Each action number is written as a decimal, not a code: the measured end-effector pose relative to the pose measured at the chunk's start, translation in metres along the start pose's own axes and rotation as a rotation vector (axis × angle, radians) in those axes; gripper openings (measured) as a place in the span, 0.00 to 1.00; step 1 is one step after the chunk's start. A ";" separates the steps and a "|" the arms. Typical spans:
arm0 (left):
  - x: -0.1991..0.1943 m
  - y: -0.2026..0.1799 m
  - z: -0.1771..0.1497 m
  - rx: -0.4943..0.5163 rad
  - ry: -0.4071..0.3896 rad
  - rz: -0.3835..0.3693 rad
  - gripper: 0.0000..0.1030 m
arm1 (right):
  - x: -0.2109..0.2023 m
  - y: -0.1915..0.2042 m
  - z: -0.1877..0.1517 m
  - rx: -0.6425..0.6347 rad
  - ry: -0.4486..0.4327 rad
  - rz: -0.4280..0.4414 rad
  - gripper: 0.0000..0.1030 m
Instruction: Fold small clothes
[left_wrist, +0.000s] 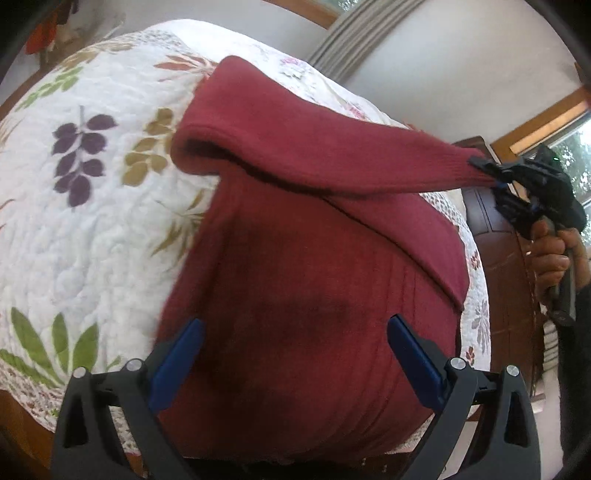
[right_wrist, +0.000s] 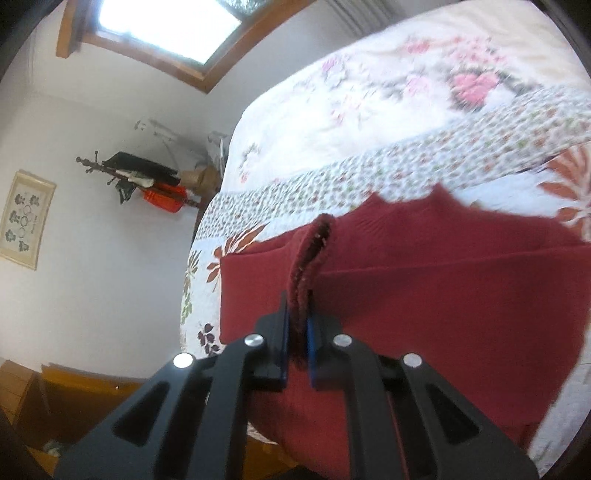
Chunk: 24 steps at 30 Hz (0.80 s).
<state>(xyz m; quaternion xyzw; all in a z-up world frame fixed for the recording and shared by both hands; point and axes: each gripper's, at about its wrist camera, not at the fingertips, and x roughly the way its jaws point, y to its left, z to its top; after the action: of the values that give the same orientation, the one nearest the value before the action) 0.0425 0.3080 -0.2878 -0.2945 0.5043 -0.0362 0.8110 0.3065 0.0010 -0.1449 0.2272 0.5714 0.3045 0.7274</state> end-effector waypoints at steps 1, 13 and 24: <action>0.003 -0.001 0.001 0.001 0.003 -0.002 0.97 | -0.008 -0.004 -0.001 0.001 -0.012 -0.012 0.06; 0.024 -0.018 0.014 0.021 0.039 -0.023 0.97 | -0.039 -0.080 -0.020 0.116 -0.059 -0.094 0.06; 0.018 0.001 0.025 -0.026 0.031 -0.018 0.97 | -0.066 -0.137 -0.038 0.211 -0.098 -0.114 0.06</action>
<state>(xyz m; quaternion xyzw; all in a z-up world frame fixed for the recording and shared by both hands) 0.0725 0.3137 -0.2950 -0.3091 0.5144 -0.0414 0.7989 0.2838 -0.1430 -0.2015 0.2844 0.5760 0.1891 0.7427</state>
